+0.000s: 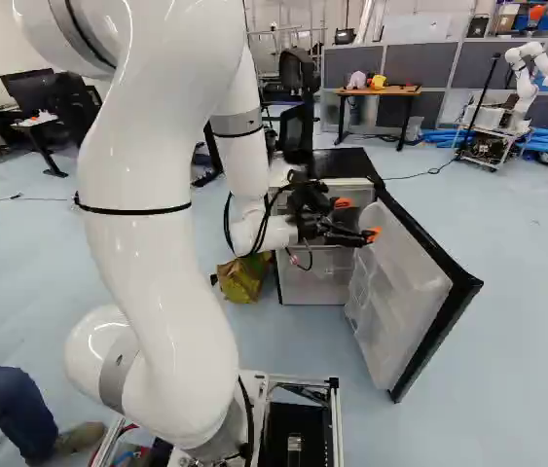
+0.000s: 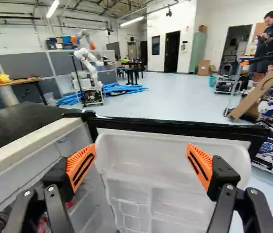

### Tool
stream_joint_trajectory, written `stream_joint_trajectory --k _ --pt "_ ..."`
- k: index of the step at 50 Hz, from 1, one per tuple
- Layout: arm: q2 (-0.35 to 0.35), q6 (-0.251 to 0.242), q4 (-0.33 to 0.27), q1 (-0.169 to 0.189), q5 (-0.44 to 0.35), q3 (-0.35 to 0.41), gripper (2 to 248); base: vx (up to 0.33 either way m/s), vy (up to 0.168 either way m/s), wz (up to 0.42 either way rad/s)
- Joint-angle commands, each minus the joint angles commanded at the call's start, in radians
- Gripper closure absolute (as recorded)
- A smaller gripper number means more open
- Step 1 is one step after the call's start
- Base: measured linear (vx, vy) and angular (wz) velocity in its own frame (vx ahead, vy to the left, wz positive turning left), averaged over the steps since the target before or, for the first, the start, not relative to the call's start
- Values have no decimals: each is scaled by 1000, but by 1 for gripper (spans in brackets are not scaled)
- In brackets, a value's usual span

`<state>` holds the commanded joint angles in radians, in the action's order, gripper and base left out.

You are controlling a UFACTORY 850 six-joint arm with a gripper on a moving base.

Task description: Grab a drink from the fridge

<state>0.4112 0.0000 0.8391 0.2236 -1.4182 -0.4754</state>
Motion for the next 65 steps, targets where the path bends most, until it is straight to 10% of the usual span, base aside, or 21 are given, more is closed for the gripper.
stream_joint_trajectory --k 65 --pt "223 0 -683 57 31 -91 3 0 0 0"
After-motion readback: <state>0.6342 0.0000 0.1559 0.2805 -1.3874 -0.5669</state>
